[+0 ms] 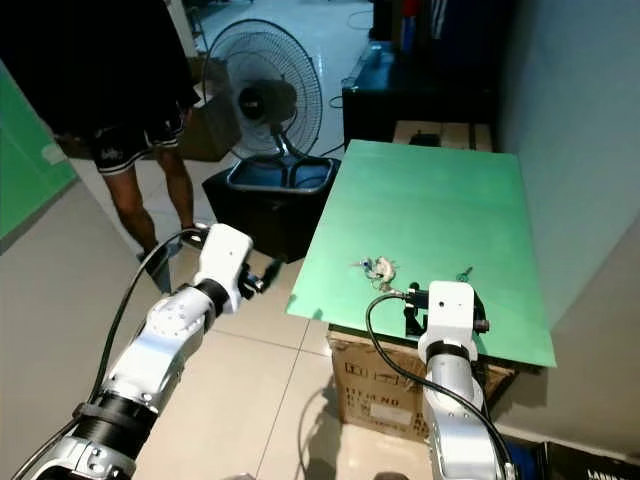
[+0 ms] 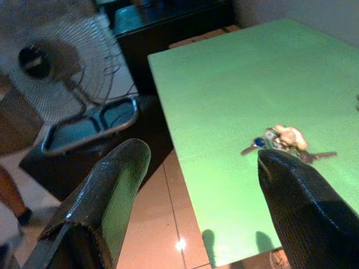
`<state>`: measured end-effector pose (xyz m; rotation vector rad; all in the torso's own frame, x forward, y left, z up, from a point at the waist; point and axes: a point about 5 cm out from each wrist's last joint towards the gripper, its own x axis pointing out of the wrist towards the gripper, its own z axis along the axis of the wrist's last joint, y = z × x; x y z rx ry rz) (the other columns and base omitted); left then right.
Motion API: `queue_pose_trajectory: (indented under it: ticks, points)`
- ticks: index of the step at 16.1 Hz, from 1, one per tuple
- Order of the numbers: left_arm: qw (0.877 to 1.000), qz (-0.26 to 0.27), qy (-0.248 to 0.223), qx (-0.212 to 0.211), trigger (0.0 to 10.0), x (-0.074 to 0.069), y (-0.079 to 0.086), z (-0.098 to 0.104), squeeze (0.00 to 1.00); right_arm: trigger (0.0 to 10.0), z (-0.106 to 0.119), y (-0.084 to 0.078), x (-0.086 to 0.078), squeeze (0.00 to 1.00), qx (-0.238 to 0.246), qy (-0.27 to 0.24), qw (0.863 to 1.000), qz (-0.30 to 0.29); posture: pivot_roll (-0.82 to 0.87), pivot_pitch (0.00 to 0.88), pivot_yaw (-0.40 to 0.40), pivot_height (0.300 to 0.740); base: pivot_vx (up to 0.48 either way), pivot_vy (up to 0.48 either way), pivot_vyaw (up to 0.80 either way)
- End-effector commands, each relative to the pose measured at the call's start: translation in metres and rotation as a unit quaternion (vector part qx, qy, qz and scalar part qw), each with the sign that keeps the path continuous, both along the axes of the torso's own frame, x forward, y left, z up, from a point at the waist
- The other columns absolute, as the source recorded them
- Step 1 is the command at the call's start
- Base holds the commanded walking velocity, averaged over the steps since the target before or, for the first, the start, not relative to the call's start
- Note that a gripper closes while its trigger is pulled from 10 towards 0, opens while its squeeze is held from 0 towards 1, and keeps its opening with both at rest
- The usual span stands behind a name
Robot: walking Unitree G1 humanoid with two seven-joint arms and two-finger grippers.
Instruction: Hang keys on a hook
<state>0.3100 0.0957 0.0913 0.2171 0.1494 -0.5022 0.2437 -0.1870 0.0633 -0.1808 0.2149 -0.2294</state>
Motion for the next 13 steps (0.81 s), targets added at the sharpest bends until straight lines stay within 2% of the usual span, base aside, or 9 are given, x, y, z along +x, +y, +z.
queue_pose_trajectory:
  ticks: [1,10,13]
  points:
    - [1.0,-0.011,-0.013,0.011,10.0,0.0018,-0.0011,0.0045,0.0,10.0,0.0043,0.0038,0.0012,0.0,0.0,-0.011,1.0,0.003,-0.16,0.0,0.144,0.714,0.48,0.0,0.0]
    - [0.999,-0.051,-0.005,0.012,10.0,-0.0008,-0.0085,0.003,0.0,10.0,0.0044,0.004,0.0022,0.0,-0.001,-0.013,1.0,-0.007,-0.16,0.0,0.157,0.714,0.48,0.0,0.0]
    - [0.998,-0.055,-0.005,0.012,10.0,-0.0015,-0.0084,0.0032,0.0,10.0,0.0035,0.0039,0.0017,0.0,-0.001,-0.011,1.0,-0.009,-0.16,0.0,0.159,0.714,0.0,0.0,0.0]
